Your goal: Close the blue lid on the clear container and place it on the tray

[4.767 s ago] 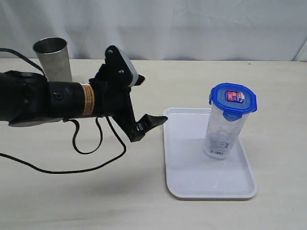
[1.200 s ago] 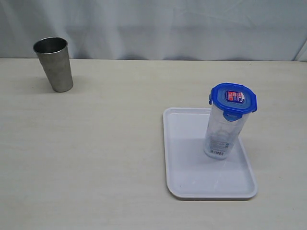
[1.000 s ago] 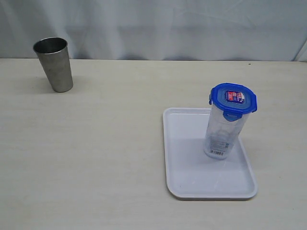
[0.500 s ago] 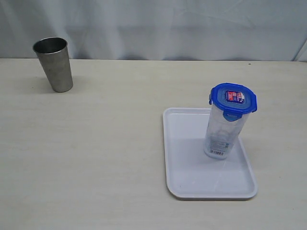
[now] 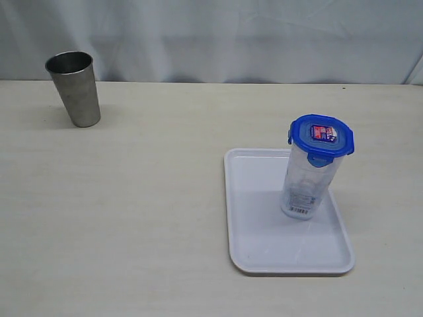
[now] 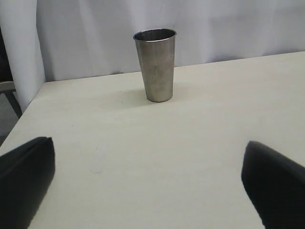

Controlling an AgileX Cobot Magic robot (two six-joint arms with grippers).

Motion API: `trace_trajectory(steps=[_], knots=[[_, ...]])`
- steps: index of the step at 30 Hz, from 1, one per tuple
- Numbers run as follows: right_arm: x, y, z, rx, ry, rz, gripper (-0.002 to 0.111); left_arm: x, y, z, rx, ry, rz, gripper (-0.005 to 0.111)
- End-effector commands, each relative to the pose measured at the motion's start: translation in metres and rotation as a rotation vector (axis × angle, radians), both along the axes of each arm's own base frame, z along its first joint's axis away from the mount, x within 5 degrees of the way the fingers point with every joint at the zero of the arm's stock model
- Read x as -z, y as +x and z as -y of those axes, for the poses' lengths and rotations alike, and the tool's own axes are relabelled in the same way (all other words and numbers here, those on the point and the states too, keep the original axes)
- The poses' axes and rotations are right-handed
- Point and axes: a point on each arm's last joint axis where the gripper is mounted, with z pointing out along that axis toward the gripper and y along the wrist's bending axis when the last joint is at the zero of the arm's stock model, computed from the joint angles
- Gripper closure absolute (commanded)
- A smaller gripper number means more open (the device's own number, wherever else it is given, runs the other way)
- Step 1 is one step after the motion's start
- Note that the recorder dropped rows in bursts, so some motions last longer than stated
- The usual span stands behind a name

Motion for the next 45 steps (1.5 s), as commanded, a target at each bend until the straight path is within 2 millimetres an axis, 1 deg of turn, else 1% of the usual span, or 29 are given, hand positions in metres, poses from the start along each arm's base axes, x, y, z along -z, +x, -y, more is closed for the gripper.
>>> trace_trajectory(steps=[1, 6, 11, 13, 15, 16, 20, 23, 33, 37, 45], knots=[[0.0003, -0.0003, 0.0004, 0.001, 0.003, 0.002, 0.104, 0.0005, 0.0000, 0.0000, 0.000, 0.002, 0.005, 0.002], [0.0003, -0.0003, 0.0004, 0.001, 0.003, 0.002, 0.104, 0.0005, 0.0000, 0.0000, 0.001, 0.005, 0.005, 0.002], [0.0003, -0.0003, 0.0004, 0.001, 0.003, 0.002, 0.104, 0.0009, 0.0000, 0.0000, -0.012, -0.054, -0.003, 0.002], [0.0003, -0.0003, 0.0004, 0.001, 0.003, 0.002, 0.104, 0.0009, 0.0000, -0.0004, -0.020, -0.056, -0.003, 0.005], [0.0003, -0.0003, 0.0004, 0.001, 0.003, 0.002, 0.104, 0.0011, 0.0000, -0.0010, -0.032, -0.056, -0.005, 0.017], [0.0003, -0.0003, 0.0004, 0.001, 0.003, 0.002, 0.104, 0.0013, -0.0001, -0.0015, -0.039, -0.051, -0.006, 0.027], [0.0003, -0.0003, 0.0004, 0.001, 0.003, 0.002, 0.104, 0.0014, -0.0001, -0.0017, -0.022, 0.037, -0.004, 0.077], [0.0003, -0.0003, 0.0004, 0.001, 0.003, 0.002, 0.104, 0.0014, -0.0001, -0.0016, -0.018, 0.055, -0.004, 0.106], [0.0003, -0.0003, 0.0004, 0.001, 0.003, 0.002, 0.104, 0.0008, 0.0000, -0.0014, -0.017, 0.049, 0.004, 0.107], [0.0003, -0.0003, 0.0004, 0.001, 0.003, 0.002, 0.104, 0.0008, -0.0001, 0.0009, -0.010, -0.037, -0.001, 0.107], [0.0003, -0.0003, 0.0004, 0.001, 0.003, 0.002, 0.104, 0.0008, -0.0001, 0.0007, -0.010, -0.029, 0.000, 0.107]])
